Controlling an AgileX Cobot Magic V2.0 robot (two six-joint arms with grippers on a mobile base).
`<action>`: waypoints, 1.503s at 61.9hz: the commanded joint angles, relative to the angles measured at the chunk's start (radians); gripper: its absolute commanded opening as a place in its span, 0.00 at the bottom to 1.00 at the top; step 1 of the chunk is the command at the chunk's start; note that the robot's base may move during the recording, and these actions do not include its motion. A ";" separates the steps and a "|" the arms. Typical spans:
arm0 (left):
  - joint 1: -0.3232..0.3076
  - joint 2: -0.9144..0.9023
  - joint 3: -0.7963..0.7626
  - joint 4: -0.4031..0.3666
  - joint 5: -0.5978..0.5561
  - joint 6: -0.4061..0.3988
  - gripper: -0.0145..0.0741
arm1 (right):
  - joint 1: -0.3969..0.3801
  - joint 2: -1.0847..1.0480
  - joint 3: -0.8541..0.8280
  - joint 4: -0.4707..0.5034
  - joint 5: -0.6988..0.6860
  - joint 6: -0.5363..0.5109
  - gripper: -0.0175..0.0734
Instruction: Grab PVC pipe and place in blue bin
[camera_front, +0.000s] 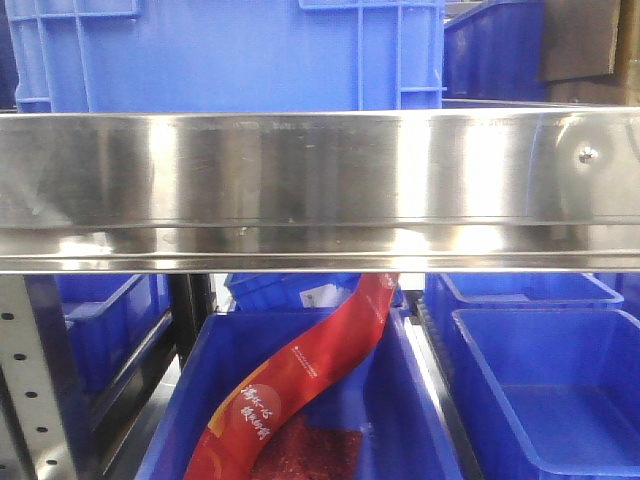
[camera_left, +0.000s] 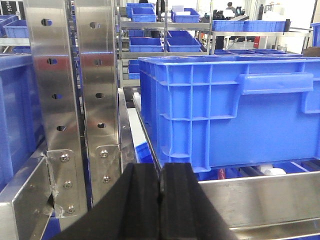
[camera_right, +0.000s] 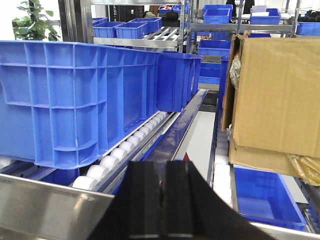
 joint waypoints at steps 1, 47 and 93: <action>0.005 -0.004 0.003 -0.007 -0.005 -0.008 0.04 | -0.004 -0.007 0.000 0.004 -0.028 0.001 0.02; 0.005 -0.004 0.001 -0.037 -0.018 -0.008 0.04 | -0.004 -0.007 0.000 0.004 -0.024 0.001 0.02; 0.005 -0.004 0.001 -0.026 -0.008 -0.008 0.04 | -0.004 -0.007 0.000 0.004 -0.024 0.001 0.02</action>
